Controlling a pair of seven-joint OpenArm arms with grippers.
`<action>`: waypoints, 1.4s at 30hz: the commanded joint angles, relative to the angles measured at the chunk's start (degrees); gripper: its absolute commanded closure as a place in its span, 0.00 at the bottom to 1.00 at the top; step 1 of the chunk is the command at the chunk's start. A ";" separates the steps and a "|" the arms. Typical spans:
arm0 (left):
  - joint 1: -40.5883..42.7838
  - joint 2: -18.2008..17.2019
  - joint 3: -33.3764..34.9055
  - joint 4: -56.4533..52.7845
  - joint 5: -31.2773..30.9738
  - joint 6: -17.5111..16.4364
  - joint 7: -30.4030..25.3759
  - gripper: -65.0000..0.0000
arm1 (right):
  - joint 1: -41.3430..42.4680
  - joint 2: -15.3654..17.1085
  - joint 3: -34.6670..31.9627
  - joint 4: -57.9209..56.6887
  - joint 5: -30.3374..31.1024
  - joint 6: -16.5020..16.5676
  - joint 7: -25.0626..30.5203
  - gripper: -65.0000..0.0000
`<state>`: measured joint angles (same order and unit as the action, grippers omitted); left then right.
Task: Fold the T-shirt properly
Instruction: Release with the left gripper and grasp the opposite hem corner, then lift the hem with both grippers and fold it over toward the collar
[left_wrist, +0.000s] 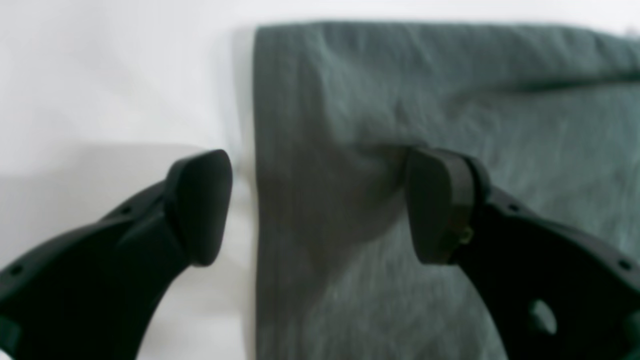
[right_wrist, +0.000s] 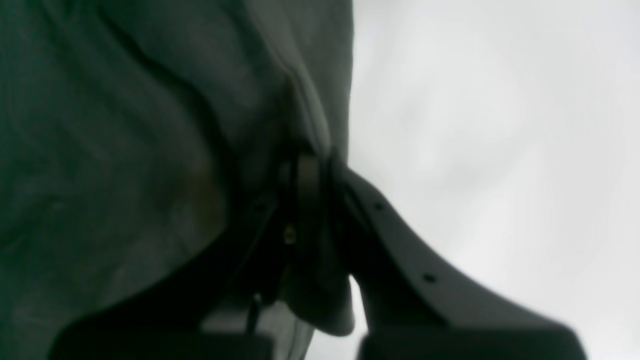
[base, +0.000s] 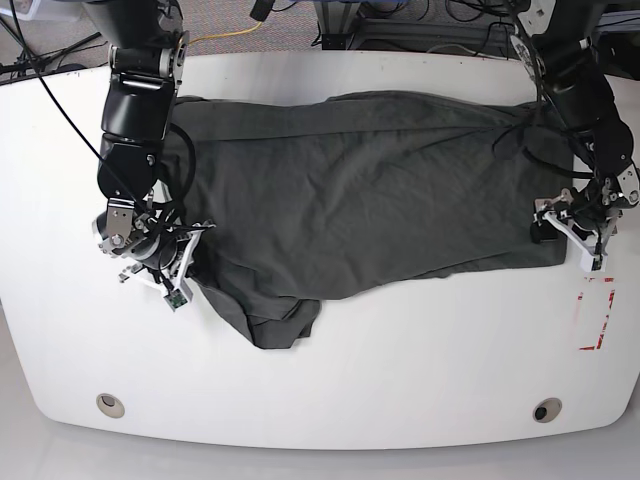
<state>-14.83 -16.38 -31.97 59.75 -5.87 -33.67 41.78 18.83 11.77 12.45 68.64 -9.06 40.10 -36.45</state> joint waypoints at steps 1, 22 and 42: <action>-0.51 -0.63 0.01 -0.01 -0.24 -0.04 -0.42 0.22 | 1.61 0.67 0.26 1.20 0.49 -0.10 1.15 1.00; 1.16 1.30 0.01 0.08 -0.24 -6.33 0.55 0.93 | 1.61 0.05 0.26 1.20 0.49 -0.10 1.15 1.00; 5.12 1.39 0.19 23.29 0.02 -6.33 2.04 1.00 | 6.27 0.05 0.26 7.62 0.14 -0.10 0.80 1.00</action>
<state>-8.64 -13.87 -31.75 80.01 -4.93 -39.97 44.10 21.98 10.98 12.51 74.89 -9.26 40.25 -37.21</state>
